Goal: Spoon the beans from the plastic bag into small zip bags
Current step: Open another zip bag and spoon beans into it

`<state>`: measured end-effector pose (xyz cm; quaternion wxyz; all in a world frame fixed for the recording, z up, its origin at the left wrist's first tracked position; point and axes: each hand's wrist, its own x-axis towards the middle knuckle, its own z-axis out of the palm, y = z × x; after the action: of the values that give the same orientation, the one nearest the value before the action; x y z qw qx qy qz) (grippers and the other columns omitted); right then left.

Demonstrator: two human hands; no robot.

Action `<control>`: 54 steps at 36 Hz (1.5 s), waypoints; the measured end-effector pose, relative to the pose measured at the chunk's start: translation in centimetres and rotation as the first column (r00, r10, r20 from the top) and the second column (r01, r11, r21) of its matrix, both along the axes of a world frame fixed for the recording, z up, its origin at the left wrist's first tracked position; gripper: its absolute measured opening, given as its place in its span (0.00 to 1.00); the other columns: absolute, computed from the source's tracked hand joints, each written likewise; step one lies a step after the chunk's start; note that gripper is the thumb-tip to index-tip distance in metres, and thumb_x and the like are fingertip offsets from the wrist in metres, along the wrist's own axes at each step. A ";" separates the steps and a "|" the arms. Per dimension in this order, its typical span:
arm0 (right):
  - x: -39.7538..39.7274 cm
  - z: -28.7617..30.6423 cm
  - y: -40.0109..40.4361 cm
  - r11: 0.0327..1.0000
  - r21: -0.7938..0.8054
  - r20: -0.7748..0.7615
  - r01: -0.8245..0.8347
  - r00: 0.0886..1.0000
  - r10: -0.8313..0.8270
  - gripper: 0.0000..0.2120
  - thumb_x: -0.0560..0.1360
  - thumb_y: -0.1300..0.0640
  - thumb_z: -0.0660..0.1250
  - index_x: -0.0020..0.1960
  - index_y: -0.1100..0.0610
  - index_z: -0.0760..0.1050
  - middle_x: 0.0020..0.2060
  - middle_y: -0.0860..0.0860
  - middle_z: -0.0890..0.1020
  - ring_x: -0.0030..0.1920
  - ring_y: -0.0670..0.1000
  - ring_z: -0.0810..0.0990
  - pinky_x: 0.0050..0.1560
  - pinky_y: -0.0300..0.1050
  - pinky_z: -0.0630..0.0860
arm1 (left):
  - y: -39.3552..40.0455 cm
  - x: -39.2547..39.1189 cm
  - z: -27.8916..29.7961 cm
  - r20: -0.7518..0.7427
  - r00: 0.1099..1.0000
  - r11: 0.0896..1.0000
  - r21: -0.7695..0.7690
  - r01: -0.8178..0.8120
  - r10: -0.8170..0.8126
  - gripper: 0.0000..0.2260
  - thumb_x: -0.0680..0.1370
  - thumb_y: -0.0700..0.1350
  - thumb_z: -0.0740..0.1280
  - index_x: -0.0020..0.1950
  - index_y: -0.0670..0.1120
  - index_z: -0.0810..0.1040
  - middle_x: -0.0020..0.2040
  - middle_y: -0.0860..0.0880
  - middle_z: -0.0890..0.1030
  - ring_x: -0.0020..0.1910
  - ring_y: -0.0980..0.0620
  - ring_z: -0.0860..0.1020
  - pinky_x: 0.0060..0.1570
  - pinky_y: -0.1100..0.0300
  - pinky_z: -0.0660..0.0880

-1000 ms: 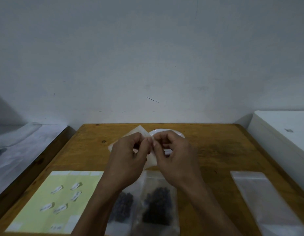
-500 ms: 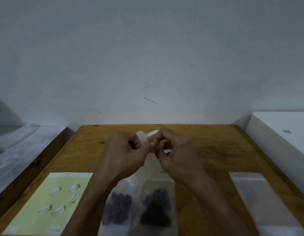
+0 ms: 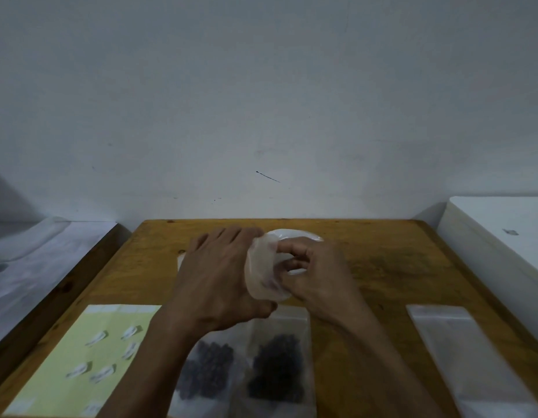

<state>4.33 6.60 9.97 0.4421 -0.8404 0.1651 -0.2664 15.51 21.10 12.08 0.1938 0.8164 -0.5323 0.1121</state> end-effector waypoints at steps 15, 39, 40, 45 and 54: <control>-1.6 -3.3 -4.5 0.860 -0.173 -0.390 0.480 0.769 -0.507 0.26 0.76 0.45 0.70 0.70 0.53 0.71 0.69 0.53 0.72 0.70 0.56 0.70 0.66 0.53 0.71 | -1.1 3.7 -1.7 -0.215 0.962 0.969 0.215 -0.120 0.167 0.46 0.57 0.70 0.73 0.72 0.55 0.65 0.64 0.56 0.74 0.58 0.54 0.73 0.61 0.46 0.75; 0.2 -7.2 -2.7 0.805 -0.438 0.215 0.400 0.916 -0.339 0.10 0.79 0.61 0.67 0.58 0.58 0.81 0.42 0.49 0.79 0.37 0.42 0.74 0.37 0.29 0.69 | -6.2 5.0 -3.6 -0.373 0.904 0.934 0.349 -0.073 0.210 0.50 0.58 0.63 0.78 0.76 0.51 0.63 0.69 0.52 0.70 0.61 0.50 0.72 0.61 0.49 0.75; 0.0 -7.4 -2.7 0.771 -0.500 0.220 0.396 0.918 -0.329 0.10 0.78 0.63 0.68 0.59 0.60 0.81 0.43 0.51 0.79 0.37 0.44 0.75 0.36 0.30 0.70 | -6.2 5.0 -3.6 -0.367 0.906 0.937 0.341 -0.080 0.211 0.50 0.58 0.64 0.78 0.75 0.51 0.63 0.69 0.52 0.70 0.61 0.50 0.73 0.61 0.49 0.75; 0.0 -7.6 -2.1 0.704 -0.615 0.107 0.357 0.921 -0.373 0.10 0.77 0.66 0.68 0.57 0.62 0.81 0.45 0.55 0.80 0.38 0.50 0.79 0.39 0.33 0.65 | -6.4 4.8 -3.7 -0.367 0.907 0.944 0.318 -0.085 0.205 0.49 0.58 0.66 0.77 0.74 0.50 0.65 0.69 0.52 0.71 0.62 0.49 0.74 0.62 0.48 0.74; -0.2 -7.7 -0.8 0.708 -0.610 0.133 0.357 0.926 -0.352 0.10 0.77 0.66 0.64 0.55 0.63 0.81 0.41 0.54 0.78 0.36 0.51 0.77 0.36 0.34 0.67 | -6.1 4.2 -3.4 -0.374 0.903 0.952 0.289 -0.101 0.209 0.44 0.60 0.62 0.78 0.71 0.49 0.68 0.65 0.51 0.73 0.59 0.51 0.74 0.59 0.50 0.76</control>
<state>4.13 5.76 2.30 0.0800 -0.8902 0.2241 -0.3885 19.69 15.00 8.68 0.1792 0.8804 -0.4242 -0.1136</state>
